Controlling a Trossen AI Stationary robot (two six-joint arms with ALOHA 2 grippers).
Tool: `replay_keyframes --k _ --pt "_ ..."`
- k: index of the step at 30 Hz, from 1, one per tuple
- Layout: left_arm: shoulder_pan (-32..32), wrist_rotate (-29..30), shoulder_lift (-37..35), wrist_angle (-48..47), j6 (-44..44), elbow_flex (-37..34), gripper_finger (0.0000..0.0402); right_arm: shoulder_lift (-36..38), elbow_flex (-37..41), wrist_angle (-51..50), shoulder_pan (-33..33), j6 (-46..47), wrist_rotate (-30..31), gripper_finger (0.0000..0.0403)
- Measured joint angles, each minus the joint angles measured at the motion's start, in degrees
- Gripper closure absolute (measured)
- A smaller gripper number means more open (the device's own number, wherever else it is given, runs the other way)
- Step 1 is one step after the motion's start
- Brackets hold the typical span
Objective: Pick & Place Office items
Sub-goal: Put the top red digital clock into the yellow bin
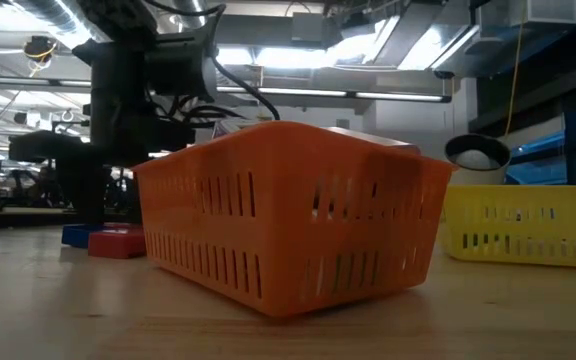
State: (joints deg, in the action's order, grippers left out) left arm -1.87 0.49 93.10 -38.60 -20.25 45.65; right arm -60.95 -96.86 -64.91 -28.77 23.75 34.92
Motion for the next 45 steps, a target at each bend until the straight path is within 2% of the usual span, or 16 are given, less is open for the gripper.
replay_keyframes --k 5,12,18,23,24,27,34,36,39,41,45 --pt "-0.03 -0.28 0.07 0.53 0.01 -0.12 0.0178 -0.12 0.0 0.01 0.0 0.02 0.0 0.0119" --pt "0.12 0.01 0.11 0.5 -0.02 -0.2 0.0243 -0.17 0.0 0.03 0.0 0.04 0.0 0.0119" --pt "0.75 0.47 0.33 -0.34 -0.02 0.32 0.0245 -0.15 0.0 0.05 -0.01 0.07 0.0 0.0119" --pt "2.36 2.41 0.82 -1.86 -0.06 3.75 0.0246 -0.34 0.0 0.1 -0.01 -0.15 0.0 0.0119" --pt "3.0 4.9 0.95 -1.55 -0.22 4.79 0.0246 -0.37 0.0 0.1 0.0 -0.16 -0.02 0.0119" --pt "4.42 7.39 0.81 -1.62 -0.83 9.09 0.0246 -0.37 0.0 0.1 -0.02 -0.17 -0.02 0.0119" --pt "7.07 2.2 0.7 0.24 -0.45 21.85 0.0246 -0.37 0.0 0.12 -0.02 -0.19 -0.31 0.0119" --pt "7.3 -1.4 0.7 4.22 1.05 25.34 0.0246 -0.37 0.0 0.12 -0.02 -0.17 -0.39 0.0119" --pt "7.4 -1.99 1.04 11.48 3.69 30.23 0.0246 -0.37 0.0 0.13 0.0 -0.2 -0.44 0.0119" --pt "7.64 -1.99 3.3 14.38 4.34 34.54 0.0246 -0.41 0.0 0.36 -0.02 -0.2 -0.44 0.0119" --pt "7.69 -4.74 11.67 13.18 4.5 43.61 0.0246 -0.64 0.0 1.54 0.0 -0.21 -1.22 0.0119"
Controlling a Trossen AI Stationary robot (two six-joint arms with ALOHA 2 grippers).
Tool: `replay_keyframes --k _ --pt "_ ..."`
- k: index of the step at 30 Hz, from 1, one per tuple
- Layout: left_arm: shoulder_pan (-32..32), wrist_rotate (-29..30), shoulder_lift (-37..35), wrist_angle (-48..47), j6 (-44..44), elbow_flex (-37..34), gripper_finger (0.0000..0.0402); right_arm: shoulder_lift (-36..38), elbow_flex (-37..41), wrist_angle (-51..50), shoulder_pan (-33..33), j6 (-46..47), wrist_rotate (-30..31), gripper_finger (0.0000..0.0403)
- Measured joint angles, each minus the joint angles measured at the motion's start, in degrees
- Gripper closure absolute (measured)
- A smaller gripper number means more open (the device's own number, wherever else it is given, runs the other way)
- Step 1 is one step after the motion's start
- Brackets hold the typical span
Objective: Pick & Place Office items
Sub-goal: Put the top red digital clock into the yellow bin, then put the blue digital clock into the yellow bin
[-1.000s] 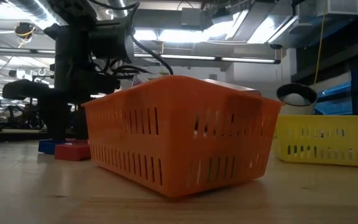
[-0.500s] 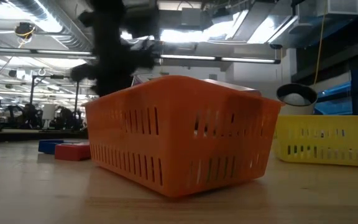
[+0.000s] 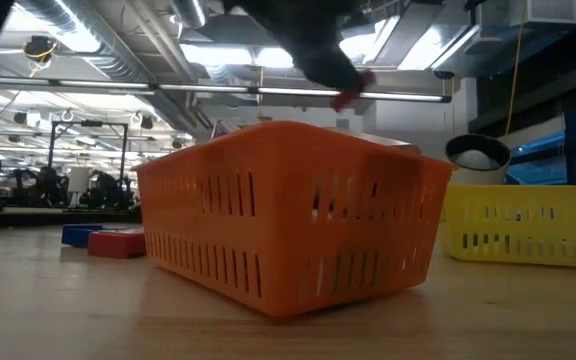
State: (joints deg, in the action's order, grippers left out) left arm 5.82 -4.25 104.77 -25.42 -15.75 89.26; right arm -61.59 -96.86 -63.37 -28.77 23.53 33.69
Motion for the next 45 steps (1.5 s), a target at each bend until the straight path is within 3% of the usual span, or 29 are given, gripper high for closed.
replay_keyframes --k 11,19,26,33,37,45 --pt "-6.1 -6.66 23.87 -1.07 0.15 24.21 0.0246 -0.52 0.02 0.28 0.0 -0.27 -1.62 0.0119" --pt "-9.2 -8.97 34.18 -5.43 0.08 34.6 0.0246 -0.6 0.02 0.22 0.0 -0.44 -1.78 0.0119" --pt "-8.67 -8.95 35.95 -5.47 -1.75 35.14 0.0241 -0.6 0.02 0.11 -0.01 -1.22 -2.22 0.0119" --pt "-8.37 -9.65 35.87 -5.38 -3.79 35.17 0.0161 -0.6 0.02 0.15 -0.02 -1.7 -2.23 0.0119" --pt "-8.39 -7.69 35.83 -5.74 -3.04 35.18 0.0139 -0.6 0.02 0.2 -0.01 -2.32 -2.23 0.0119" --pt "-7.05 1.59 32.25 -22.22 -2.92 44.88 0.0141 -0.6 0.02 0.26 -0.02 -3.02 -2.62 0.0119"
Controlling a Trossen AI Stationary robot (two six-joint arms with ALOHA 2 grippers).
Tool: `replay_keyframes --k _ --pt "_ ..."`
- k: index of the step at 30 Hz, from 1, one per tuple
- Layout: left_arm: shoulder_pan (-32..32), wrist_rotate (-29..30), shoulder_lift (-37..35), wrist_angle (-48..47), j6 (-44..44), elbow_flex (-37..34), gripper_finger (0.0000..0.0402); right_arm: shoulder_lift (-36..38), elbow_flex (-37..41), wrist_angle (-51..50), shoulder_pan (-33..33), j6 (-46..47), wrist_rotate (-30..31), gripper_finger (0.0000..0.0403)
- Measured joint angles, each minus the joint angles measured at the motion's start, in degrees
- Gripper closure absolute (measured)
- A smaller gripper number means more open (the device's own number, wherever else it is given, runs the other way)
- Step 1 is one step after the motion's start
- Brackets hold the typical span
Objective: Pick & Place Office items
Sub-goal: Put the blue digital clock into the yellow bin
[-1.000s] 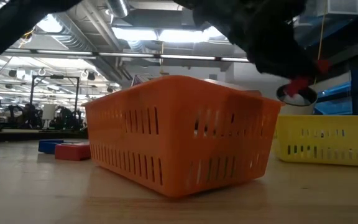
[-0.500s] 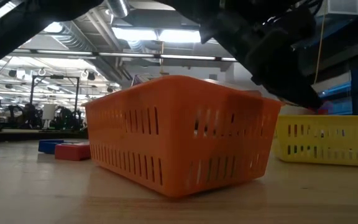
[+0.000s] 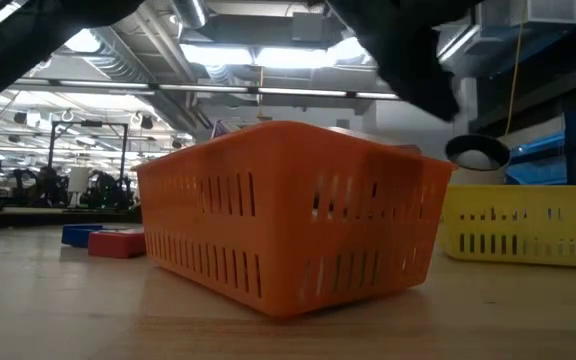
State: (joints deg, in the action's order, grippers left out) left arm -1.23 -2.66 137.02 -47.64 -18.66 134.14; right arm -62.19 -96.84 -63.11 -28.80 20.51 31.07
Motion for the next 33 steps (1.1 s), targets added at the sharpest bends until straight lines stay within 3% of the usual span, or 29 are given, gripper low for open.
replay_keyframes --k 10,15,25,33 --pt "3.21 3.79 -11.09 -29.62 -5.87 -6.33 0.0144 0.0 0.0 -0.07 0.0 -0.44 -2.01 0.0119" --pt "2.9 3.17 -19.34 -29.45 -3.09 -17.07 0.0144 0.0 0.0 -0.09 0.0 -1.13 -2.56 0.0119" --pt "-4.45 6.88 -32.39 -16.44 2.86 -51.79 0.0144 0.0 0.0 -0.04 0.01 -1.9 -2.62 0.0119" --pt "-9.24 1.41 -38.11 -9.05 7.2 -63.87 0.0144 -0.4 0.0 0.02 0.02 -1.67 -2.62 0.0119"
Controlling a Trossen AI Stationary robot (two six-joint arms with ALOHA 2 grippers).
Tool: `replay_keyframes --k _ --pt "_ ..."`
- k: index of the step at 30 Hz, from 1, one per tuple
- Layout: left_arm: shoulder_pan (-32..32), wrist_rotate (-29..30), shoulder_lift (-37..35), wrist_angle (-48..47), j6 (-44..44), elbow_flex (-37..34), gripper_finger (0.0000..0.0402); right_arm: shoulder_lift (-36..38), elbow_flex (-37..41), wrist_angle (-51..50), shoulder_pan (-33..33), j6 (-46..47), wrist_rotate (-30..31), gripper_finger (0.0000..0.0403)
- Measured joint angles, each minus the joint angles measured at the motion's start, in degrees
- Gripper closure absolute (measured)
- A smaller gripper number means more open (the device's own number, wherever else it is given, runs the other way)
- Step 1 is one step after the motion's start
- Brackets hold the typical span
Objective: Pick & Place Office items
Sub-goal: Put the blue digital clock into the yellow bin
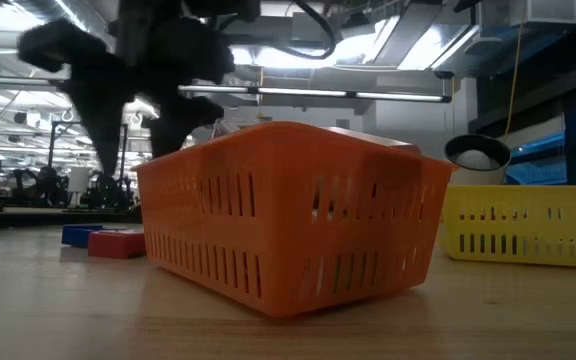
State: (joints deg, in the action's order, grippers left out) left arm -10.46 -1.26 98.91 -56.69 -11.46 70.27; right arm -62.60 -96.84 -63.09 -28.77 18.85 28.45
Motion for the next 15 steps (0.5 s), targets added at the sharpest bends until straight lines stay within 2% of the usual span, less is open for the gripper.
replay_keyframes --k 6,15 --pt "-1.34 -1.0 -0.15 6.38 1.15 -5.69 0.0144 -0.86 0.0 0.0 -0.02 0.38 -0.59 0.0119" --pt "-0.59 -1.16 -0.1 10.37 1.97 -10.3 0.0144 -2.34 0.0 -0.02 -0.01 1.25 -1.08 0.0119"
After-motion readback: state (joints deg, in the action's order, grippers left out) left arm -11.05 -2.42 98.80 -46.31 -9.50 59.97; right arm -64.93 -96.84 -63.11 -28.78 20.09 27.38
